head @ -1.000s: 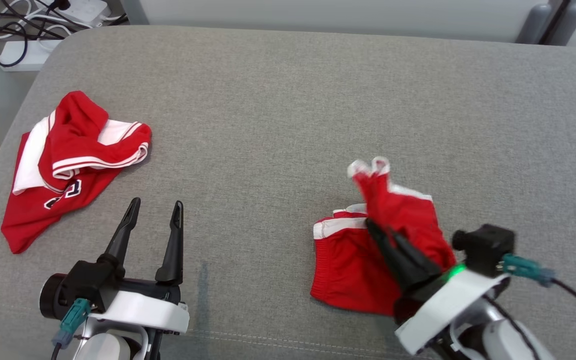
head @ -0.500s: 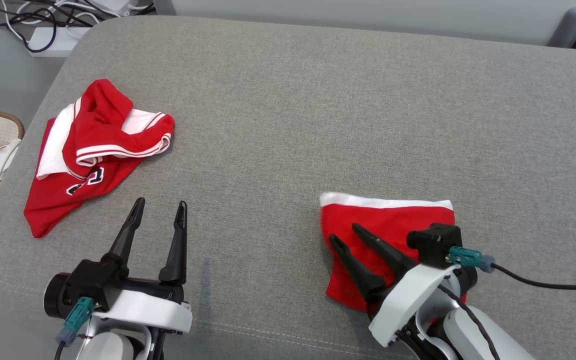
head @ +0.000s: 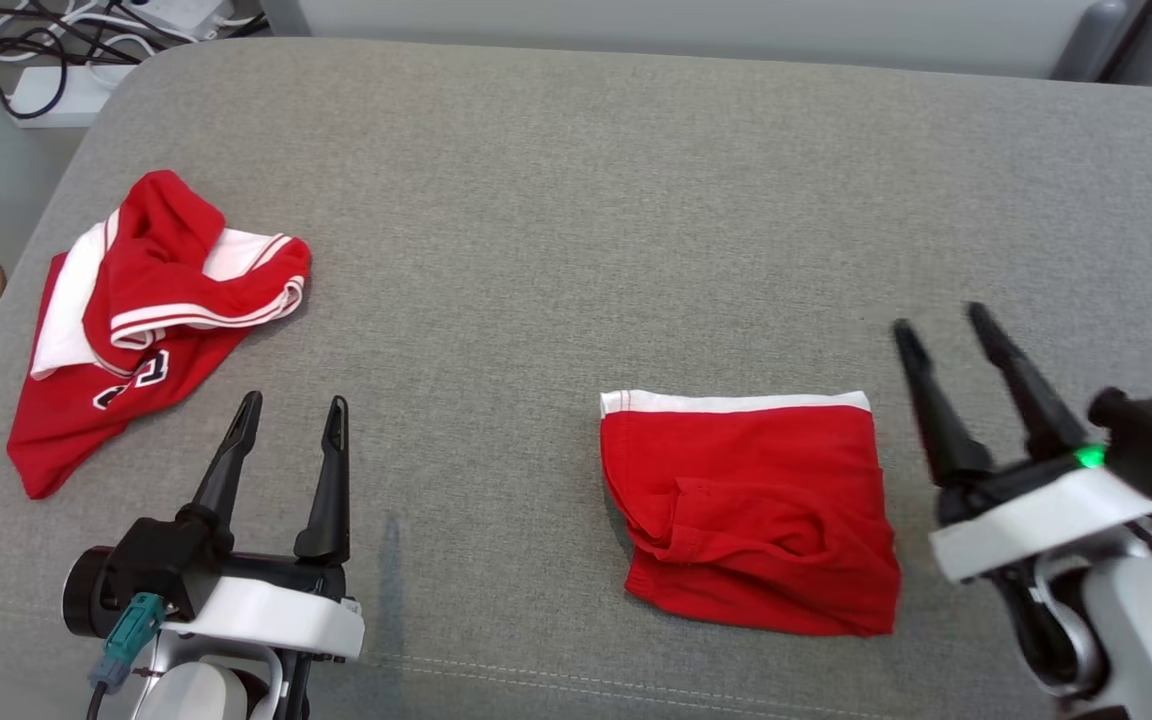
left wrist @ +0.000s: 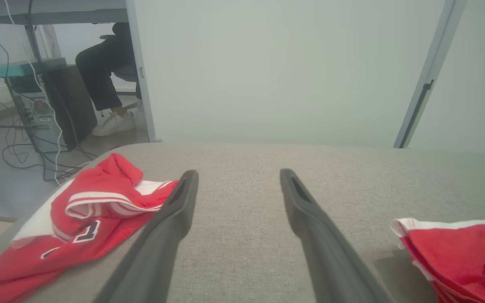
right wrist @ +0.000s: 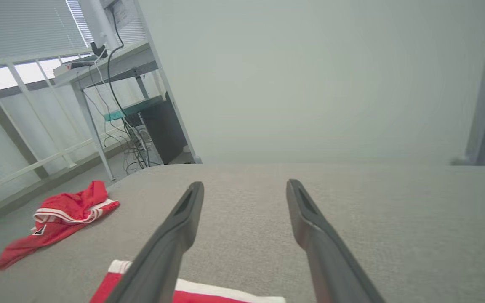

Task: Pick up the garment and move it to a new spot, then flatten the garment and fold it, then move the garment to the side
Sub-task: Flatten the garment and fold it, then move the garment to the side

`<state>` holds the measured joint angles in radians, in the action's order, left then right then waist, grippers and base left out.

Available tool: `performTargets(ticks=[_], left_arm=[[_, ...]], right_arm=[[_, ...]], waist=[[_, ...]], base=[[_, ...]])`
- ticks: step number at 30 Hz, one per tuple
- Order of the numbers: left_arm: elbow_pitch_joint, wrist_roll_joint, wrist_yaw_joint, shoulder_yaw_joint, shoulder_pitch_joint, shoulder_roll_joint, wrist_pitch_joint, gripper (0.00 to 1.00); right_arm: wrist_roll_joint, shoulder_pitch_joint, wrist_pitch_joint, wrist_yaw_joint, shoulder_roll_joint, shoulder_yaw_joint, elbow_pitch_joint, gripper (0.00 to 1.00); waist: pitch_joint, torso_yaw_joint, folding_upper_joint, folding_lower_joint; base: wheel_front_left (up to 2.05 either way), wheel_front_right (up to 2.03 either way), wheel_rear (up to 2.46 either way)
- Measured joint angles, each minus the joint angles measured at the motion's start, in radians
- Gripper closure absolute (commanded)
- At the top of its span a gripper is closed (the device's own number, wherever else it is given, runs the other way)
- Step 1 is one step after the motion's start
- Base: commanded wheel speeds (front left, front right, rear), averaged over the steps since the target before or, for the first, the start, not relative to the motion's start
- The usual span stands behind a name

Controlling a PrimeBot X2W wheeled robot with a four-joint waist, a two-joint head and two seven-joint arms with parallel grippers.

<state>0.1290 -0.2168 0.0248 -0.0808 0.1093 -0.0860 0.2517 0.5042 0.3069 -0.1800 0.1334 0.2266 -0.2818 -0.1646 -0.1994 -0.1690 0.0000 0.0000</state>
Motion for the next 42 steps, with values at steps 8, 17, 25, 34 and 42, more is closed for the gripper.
performTargets(ticks=[8, 17, 25, 34, 42], left_arm=[[0.001, 0.006, 0.002, 0.007, 0.000, -0.002, 0.000, 0.00], [0.010, 0.007, 0.009, 0.008, 0.001, -0.003, 0.000, 0.00], [0.016, 0.010, 0.011, -0.001, 0.003, -0.002, 0.000, 0.00], [0.026, 0.001, 0.009, 0.007, 0.002, 0.004, 0.000, 0.00], [0.034, -0.013, 0.002, 0.011, 0.002, 0.008, 0.000, 0.00]], right_arm=[[-0.137, -0.146, -0.024, 0.000, -0.018, 0.185, -0.029, 0.00], [-0.121, -0.168, -0.024, 0.000, -0.063, 0.162, -0.126, 0.00], [-0.065, -0.109, -0.014, 0.000, -0.056, 0.067, -0.245, 0.00], [0.039, -0.077, 0.020, 0.000, -0.056, -0.050, -0.345, 0.00], [0.065, -0.026, -0.001, 0.000, -0.024, -0.112, -0.376, 1.00]], waist=[[-0.001, 0.036, 0.0000, 0.0000], [0.004, 0.052, 0.0000, -0.0001], [0.011, 0.017, 0.0000, 0.0000], [0.014, -0.028, 0.0000, -0.0001], [0.014, -0.044, 0.0000, 0.0000]], base=[[0.00, 0.00, 0.00], [0.00, 0.00, 0.00], [0.00, 0.00, 0.00], [0.00, 0.00, 0.00], [0.00, 0.00, 0.00]])
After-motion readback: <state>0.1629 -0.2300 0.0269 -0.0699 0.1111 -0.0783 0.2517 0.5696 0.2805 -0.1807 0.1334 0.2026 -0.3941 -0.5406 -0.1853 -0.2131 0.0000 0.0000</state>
